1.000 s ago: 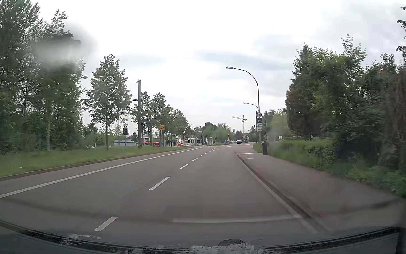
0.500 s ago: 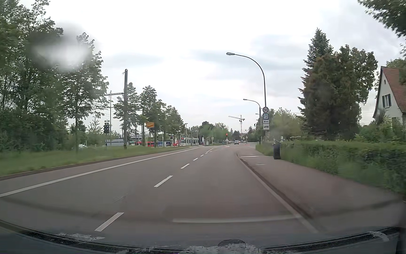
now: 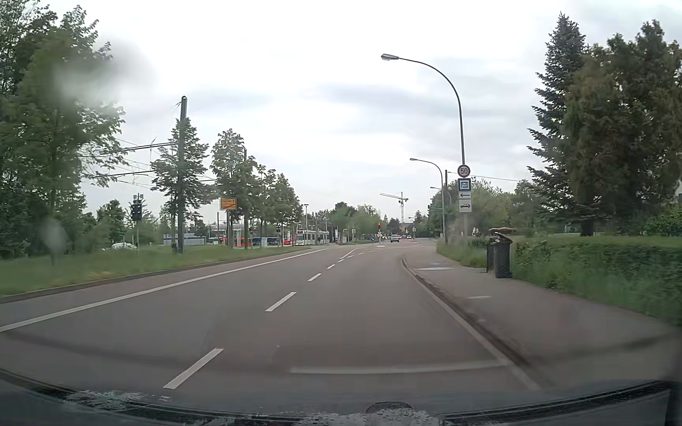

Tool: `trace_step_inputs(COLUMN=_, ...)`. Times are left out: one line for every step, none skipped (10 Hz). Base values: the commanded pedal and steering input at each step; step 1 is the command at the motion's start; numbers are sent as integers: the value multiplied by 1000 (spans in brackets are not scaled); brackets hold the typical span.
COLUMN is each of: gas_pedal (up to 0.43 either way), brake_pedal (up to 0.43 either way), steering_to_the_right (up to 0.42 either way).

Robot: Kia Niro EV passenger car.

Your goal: Follow the waypoints while adhering to traffic rules and regulations

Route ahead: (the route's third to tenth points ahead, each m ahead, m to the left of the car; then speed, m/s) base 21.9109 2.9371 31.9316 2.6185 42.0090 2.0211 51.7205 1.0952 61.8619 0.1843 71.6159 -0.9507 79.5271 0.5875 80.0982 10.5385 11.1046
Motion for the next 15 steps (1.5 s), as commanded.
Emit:
trace_step_inputs(gas_pedal=28, brake_pedal=0, steering_to_the_right=5)
trace_step_inputs(gas_pedal=28, brake_pedal=0, steering_to_the_right=5)
trace_step_inputs(gas_pedal=28, brake_pedal=0, steering_to_the_right=6)
trace_step_inputs(gas_pedal=28, brake_pedal=0, steering_to_the_right=5)
trace_step_inputs(gas_pedal=28, brake_pedal=0, steering_to_the_right=5)
trace_step_inputs(gas_pedal=28, brake_pedal=0, steering_to_the_right=5)
trace_step_inputs(gas_pedal=28, brake_pedal=0, steering_to_the_right=5)
trace_step_inputs(gas_pedal=28, brake_pedal=0, steering_to_the_right=5)
trace_step_inputs(gas_pedal=8, brake_pedal=0, steering_to_the_right=5)
trace_step_inputs(gas_pedal=0, brake_pedal=0, steering_to_the_right=5)
trace_step_inputs(gas_pedal=0, brake_pedal=0, steering_to_the_right=4)
trace_step_inputs(gas_pedal=0, brake_pedal=0, steering_to_the_right=3)
trace_step_inputs(gas_pedal=0, brake_pedal=0, steering_to_the_right=4)
trace_step_inputs(gas_pedal=0, brake_pedal=0, steering_to_the_right=3)
trace_step_inputs(gas_pedal=0, brake_pedal=0, steering_to_the_right=3)
